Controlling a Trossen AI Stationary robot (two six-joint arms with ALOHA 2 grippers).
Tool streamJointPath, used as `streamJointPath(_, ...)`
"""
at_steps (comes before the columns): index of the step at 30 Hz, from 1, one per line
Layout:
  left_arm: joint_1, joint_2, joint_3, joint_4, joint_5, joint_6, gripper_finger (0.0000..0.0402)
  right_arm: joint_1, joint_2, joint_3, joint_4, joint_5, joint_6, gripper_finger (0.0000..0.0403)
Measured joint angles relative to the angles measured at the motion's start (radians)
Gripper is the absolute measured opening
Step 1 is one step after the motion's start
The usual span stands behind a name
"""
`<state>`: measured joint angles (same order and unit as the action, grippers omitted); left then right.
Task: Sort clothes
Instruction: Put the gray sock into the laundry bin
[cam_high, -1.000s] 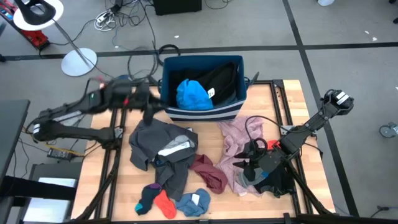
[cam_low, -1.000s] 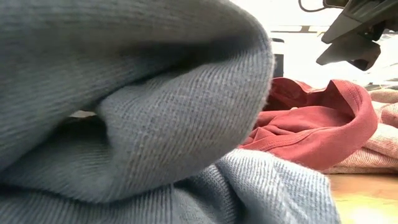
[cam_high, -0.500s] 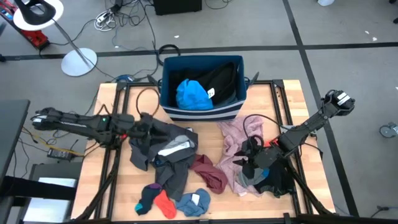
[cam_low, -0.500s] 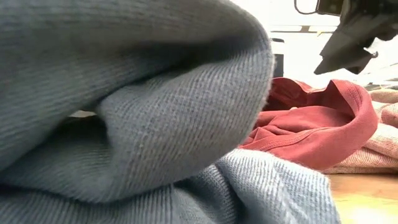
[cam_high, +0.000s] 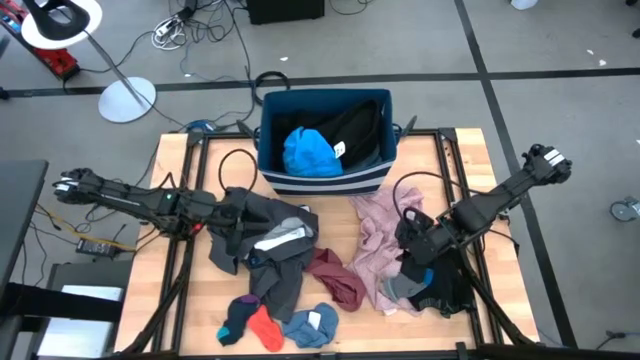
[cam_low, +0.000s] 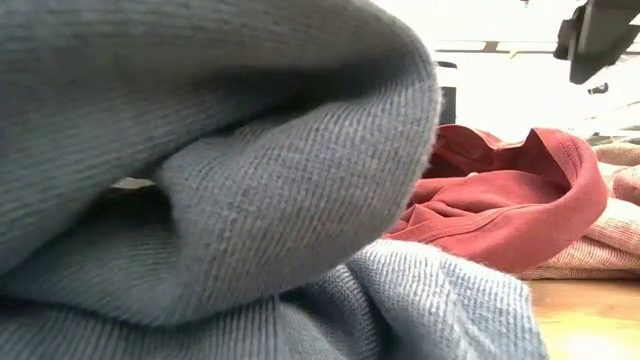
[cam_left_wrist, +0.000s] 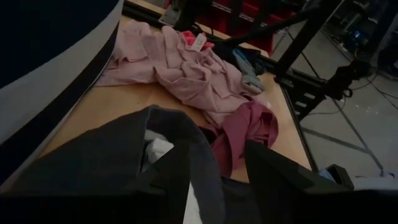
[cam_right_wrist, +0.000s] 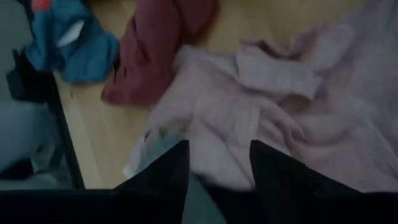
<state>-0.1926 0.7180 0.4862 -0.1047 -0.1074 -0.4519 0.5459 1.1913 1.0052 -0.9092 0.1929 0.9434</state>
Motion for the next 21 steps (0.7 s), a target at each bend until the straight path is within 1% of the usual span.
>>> streamJointPath(2, 0.0, 0.002, 0.0, 0.004, 0.0, 0.0, 0.0157, 0.014, 0.0, 0.016, -0.048, -0.017, 0.011, 0.0169)
streamJointPath(8, -0.004, 0.002, 0.0, 0.003, 0.002, 0.026, 0.0157, 0.056, 0.022, 0.014, -0.113, -0.086, 0.084, 0.0169)
streamJointPath(11, -0.026, 0.003, 0.0, 0.013, 0.001, 0.082, 0.0157, 0.084, 0.065, 0.013, -0.123, -0.105, 0.1, 0.0169)
streamJointPath(16, -0.082, 0.037, 0.001, 0.055, -0.016, 0.102, 0.0157, 0.123, 0.166, 0.013, -0.121, -0.146, 0.102, 0.0169)
streamJointPath(21, -0.132, 0.1, 0.001, 0.061, -0.069, 0.11, 0.0157, 0.147, 0.249, 0.013, -0.089, -0.147, 0.07, 0.0169)
